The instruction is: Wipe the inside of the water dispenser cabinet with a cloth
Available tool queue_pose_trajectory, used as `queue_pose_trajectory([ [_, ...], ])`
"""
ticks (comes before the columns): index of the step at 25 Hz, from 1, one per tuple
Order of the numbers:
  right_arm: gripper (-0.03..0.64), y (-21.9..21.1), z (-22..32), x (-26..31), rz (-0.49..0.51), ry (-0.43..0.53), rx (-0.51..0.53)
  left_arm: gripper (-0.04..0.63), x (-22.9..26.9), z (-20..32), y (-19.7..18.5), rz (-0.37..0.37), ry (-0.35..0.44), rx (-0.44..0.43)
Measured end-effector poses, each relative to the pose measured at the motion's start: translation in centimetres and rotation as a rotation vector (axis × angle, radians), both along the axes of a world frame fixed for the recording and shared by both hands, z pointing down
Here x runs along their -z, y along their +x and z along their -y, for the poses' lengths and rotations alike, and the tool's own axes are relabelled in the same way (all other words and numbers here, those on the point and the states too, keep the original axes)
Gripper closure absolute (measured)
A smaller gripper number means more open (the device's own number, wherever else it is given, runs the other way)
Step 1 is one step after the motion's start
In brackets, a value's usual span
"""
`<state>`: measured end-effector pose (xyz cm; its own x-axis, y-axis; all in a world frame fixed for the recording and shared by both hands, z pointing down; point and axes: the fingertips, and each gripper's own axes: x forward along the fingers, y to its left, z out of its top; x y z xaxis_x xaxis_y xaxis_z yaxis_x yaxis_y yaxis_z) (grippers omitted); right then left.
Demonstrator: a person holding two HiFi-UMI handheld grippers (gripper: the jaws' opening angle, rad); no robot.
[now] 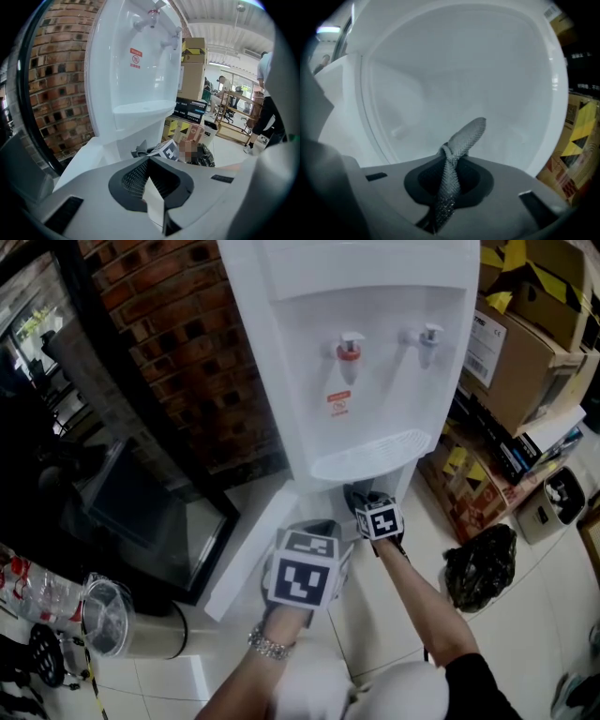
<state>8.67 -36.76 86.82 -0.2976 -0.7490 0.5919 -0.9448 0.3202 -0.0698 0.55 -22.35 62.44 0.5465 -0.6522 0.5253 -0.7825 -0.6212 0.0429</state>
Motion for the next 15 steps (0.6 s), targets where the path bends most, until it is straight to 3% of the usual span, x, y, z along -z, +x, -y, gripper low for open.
queue_pose_trajectory([
  [5,0.588,-7.4,-0.9,0.4,0.036,0.016,0.160,0.594,-0.4,0.2,-0.3,0.006,-0.008,0.004],
  [8,0.588,-9.2,-1.0,0.5,0.064,0.016,0.188,0.594,-0.3,0.3,-0.5,0.005,-0.006,0.008],
  [11,0.588,-7.6,-0.6,-1.4,0.034,-0.022,0.155,0.594,-0.4,0.4,-0.6,0.008,-0.007,0.009],
  [15,0.588,-1.7,0.1,-3.7,-0.005,-0.085,0.029,0.594,-0.6,0.3,-0.5,0.012,-0.010,0.003],
])
